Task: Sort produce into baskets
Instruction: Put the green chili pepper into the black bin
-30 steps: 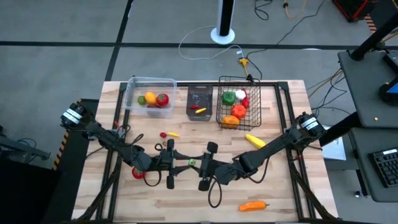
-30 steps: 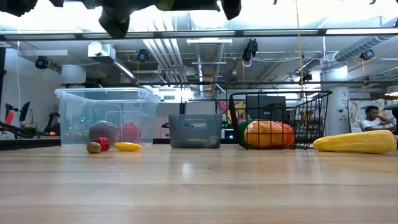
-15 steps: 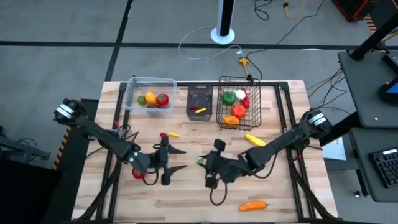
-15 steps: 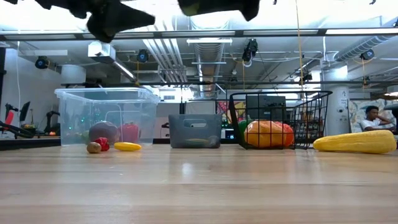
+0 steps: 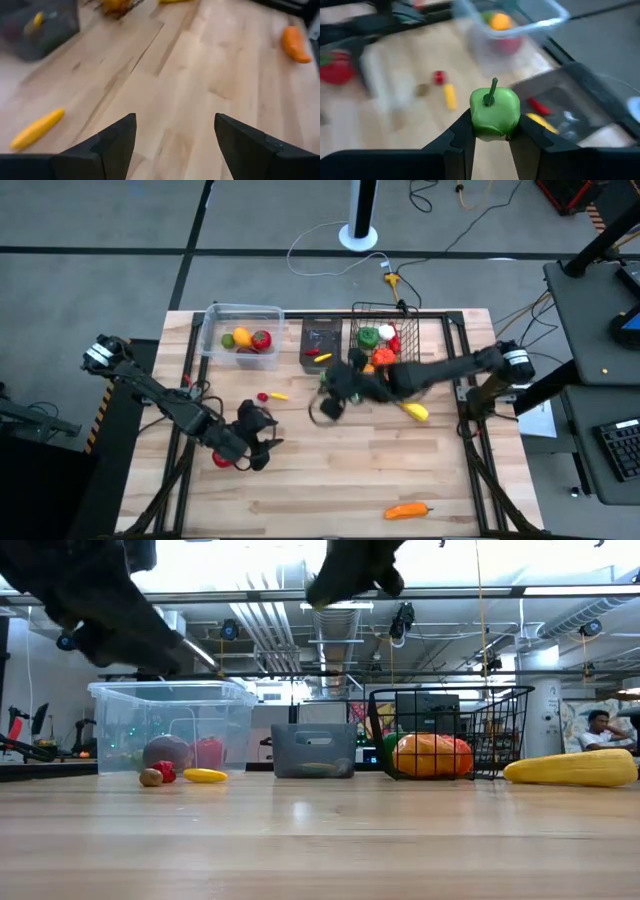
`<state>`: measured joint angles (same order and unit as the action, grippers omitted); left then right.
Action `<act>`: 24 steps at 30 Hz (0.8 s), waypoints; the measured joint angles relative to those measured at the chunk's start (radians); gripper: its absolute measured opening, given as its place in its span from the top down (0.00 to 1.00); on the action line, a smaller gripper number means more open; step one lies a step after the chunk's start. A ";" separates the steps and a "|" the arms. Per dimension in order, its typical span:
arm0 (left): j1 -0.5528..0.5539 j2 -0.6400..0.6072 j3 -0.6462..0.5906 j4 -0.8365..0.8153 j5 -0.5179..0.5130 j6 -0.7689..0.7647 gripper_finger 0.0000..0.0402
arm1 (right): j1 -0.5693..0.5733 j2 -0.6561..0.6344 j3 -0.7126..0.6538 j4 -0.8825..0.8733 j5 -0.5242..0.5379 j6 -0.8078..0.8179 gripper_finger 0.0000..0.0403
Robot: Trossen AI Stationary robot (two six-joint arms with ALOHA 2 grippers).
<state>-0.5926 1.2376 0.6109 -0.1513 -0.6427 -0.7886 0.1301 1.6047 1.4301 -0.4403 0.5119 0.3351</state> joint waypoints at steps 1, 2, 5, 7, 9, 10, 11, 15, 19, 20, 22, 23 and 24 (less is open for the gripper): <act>0.000 0.002 0.000 -0.015 0.003 -0.028 0.38 | -0.030 0.000 0.008 -0.021 -0.007 -0.008 0.77; -0.002 0.002 0.000 -0.036 0.009 -0.050 0.38 | -0.062 0.000 0.014 -0.022 -0.025 -0.011 0.77; -0.003 0.002 0.000 -0.045 0.043 -0.080 0.38 | -0.154 0.000 0.023 -0.027 -0.095 -0.006 0.77; -0.005 0.000 0.000 -0.044 0.063 -0.085 0.38 | -0.209 0.002 0.027 -0.027 -0.140 -0.005 0.77; -0.005 -0.001 0.000 -0.044 0.079 -0.086 0.38 | -0.255 0.011 0.031 -0.025 -0.182 -0.005 0.77; -0.005 -0.001 0.000 -0.046 0.083 -0.086 0.38 | -0.276 0.019 0.032 -0.026 -0.204 -0.005 0.76; -0.005 -0.001 0.000 -0.048 0.084 -0.086 0.38 | -0.293 0.028 0.032 -0.026 -0.225 -0.005 0.76; -0.005 0.001 0.000 -0.051 0.085 -0.086 0.38 | -0.338 0.063 0.032 -0.029 -0.251 -0.005 0.76; -0.005 0.002 0.000 -0.061 0.085 -0.086 0.38 | -0.363 0.091 0.032 -0.023 -0.251 -0.008 0.75; -0.005 0.002 0.000 -0.063 0.085 -0.086 0.38 | -0.367 0.098 0.032 -0.023 -0.251 -0.006 0.74; -0.005 0.002 0.000 -0.067 0.085 -0.086 0.38 | -0.374 0.105 0.032 -0.025 -0.251 -0.004 0.71; -0.005 0.002 0.000 -0.068 0.085 -0.086 0.38 | -0.376 0.107 0.032 -0.024 -0.251 -0.004 0.70; -0.005 0.002 0.000 -0.067 0.084 -0.086 0.38 | -0.378 0.108 0.033 -0.023 -0.251 -0.004 0.68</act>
<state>-0.5976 1.2392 0.6109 -0.2188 -0.5584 -0.8747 -0.2482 1.7123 1.4632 -0.4630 0.2607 0.3313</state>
